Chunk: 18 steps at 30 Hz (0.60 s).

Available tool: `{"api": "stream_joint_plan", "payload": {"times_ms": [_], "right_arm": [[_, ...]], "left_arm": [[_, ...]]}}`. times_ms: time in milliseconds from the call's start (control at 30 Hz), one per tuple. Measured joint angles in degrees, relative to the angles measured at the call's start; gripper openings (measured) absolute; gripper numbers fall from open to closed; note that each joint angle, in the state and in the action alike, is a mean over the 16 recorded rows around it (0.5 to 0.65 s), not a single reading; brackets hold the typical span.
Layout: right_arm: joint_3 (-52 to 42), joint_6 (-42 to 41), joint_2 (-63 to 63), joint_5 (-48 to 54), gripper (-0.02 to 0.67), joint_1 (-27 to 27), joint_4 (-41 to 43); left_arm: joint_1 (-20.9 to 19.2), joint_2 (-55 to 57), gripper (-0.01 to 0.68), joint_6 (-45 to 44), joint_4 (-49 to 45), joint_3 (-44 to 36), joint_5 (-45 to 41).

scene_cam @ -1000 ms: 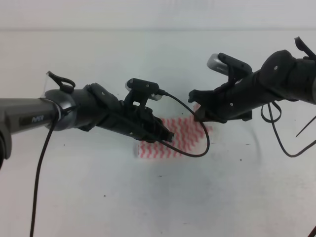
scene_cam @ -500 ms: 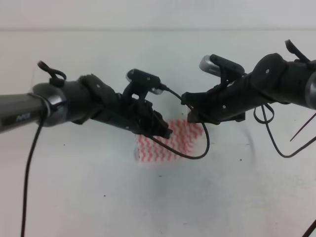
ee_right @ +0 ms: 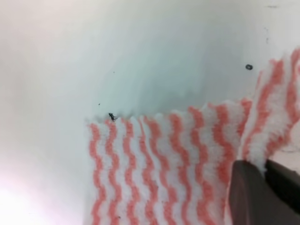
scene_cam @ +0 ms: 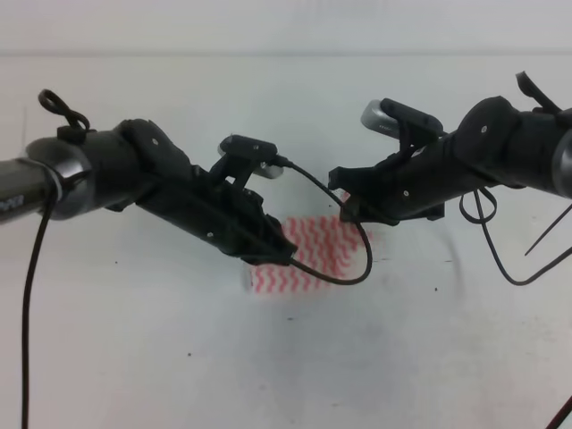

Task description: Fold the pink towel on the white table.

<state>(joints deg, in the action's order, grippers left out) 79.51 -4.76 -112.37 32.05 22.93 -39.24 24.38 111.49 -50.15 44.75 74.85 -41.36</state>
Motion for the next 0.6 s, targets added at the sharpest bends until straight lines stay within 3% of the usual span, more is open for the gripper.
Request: {"api": "stream_joint_plan", "payload": {"times_ms": [600], "right_arm": [[0.0,-0.1,-0.1,-0.1,-0.013,0.0,0.3]], "left_arm": [[-0.1,1.6,-0.004,5.4,-8.7,0.0,0.0]]}}
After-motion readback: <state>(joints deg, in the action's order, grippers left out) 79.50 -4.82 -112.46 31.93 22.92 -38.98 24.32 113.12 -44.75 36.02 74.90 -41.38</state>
